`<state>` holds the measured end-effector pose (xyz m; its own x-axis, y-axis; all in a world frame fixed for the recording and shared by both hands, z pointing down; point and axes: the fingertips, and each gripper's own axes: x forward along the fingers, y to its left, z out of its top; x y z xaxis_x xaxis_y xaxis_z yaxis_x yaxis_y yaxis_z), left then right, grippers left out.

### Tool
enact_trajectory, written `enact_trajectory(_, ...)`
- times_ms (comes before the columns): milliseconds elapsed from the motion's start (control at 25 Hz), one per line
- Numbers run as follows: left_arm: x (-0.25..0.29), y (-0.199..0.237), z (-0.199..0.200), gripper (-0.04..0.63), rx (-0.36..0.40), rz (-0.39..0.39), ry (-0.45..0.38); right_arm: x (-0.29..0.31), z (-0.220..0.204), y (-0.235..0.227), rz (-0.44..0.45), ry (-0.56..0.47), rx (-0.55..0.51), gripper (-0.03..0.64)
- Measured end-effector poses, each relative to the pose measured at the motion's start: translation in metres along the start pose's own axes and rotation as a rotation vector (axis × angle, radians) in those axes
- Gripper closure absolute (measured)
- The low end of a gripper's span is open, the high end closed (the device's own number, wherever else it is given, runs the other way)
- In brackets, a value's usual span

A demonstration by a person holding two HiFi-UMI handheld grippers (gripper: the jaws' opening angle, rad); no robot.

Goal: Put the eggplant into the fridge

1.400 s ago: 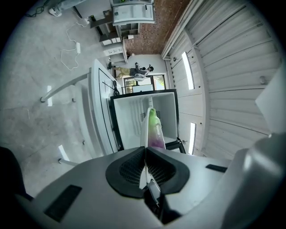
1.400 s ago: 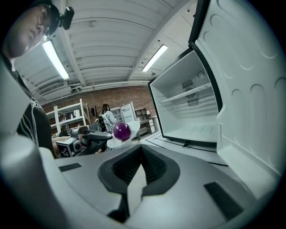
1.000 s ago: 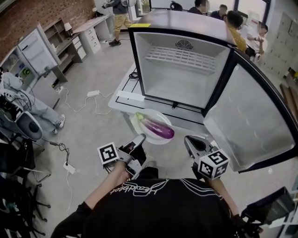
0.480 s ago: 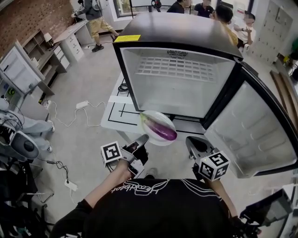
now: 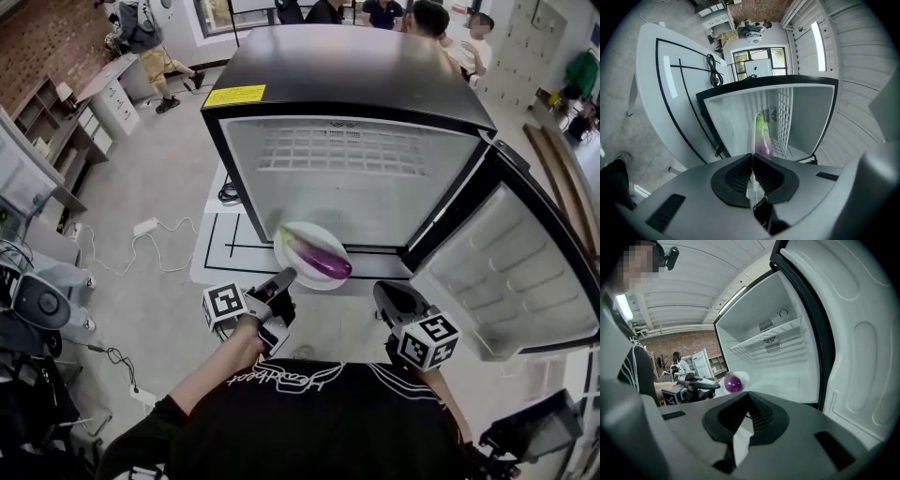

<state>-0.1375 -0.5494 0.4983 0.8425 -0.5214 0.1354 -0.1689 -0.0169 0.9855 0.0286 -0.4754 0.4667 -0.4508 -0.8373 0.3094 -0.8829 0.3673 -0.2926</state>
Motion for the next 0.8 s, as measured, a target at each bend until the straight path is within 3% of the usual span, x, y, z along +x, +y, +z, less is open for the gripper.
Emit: enact_trajectory(800, 0.069, 0.043, 0.032, 0.577, -0.011, 0.099, 0.05, 0.033, -0.022, -0.026, -0.073, 0.032, 0.082, 0.611)
